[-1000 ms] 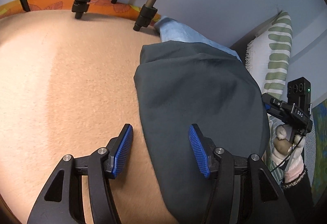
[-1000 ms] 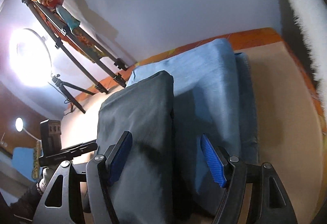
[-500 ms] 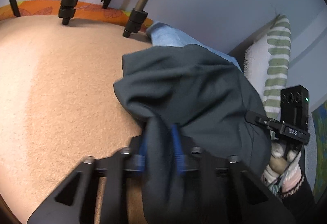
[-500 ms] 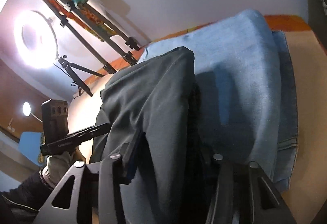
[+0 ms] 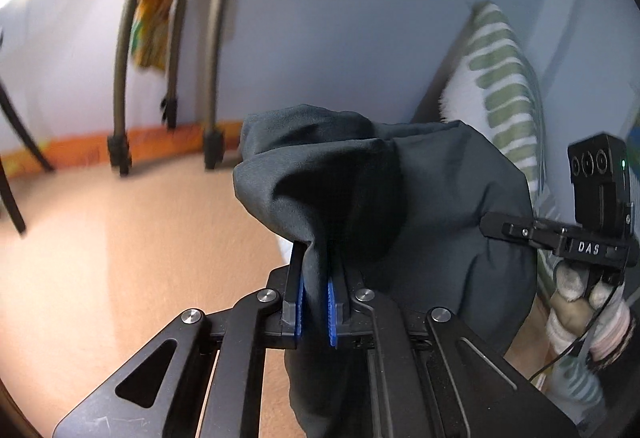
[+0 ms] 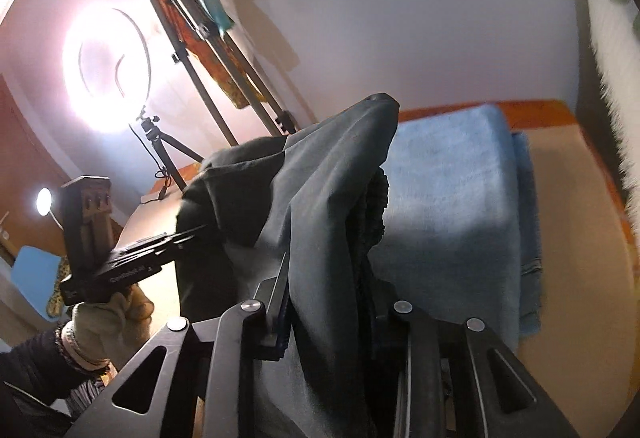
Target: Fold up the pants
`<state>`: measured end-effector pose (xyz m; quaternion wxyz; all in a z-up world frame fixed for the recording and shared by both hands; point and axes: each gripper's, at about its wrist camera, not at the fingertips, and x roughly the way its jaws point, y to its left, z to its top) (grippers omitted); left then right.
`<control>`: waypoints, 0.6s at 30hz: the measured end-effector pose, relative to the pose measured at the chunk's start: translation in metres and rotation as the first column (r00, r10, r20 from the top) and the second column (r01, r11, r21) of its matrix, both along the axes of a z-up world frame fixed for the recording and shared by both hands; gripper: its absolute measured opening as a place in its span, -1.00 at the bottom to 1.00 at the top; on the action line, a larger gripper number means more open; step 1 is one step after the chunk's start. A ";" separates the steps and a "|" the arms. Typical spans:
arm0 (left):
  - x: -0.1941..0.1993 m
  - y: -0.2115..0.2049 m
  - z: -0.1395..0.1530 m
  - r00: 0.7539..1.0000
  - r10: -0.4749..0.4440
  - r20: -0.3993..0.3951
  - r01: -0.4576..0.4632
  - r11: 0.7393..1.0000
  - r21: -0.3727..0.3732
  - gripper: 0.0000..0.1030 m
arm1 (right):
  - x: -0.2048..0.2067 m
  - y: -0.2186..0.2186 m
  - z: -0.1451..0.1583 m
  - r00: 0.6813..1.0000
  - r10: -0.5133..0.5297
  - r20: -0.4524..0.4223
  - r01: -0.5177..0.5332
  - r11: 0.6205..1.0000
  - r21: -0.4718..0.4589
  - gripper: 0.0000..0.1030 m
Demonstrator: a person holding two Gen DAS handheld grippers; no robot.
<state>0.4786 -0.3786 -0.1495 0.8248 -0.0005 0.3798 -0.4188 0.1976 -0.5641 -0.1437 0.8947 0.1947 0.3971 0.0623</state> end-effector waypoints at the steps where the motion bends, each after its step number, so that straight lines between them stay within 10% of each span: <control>1: -0.003 0.000 0.005 1.000 -0.008 0.015 0.008 1.000 -0.004 -0.87 | -0.004 0.001 0.006 1.000 -0.003 0.012 0.003 1.000 -0.005 -0.46; 18: 0.013 -0.047 0.065 0.990 -0.060 0.126 0.070 0.994 -0.078 -0.88 | -0.025 -0.037 0.073 0.989 -0.087 0.119 0.093 0.994 -0.052 -0.47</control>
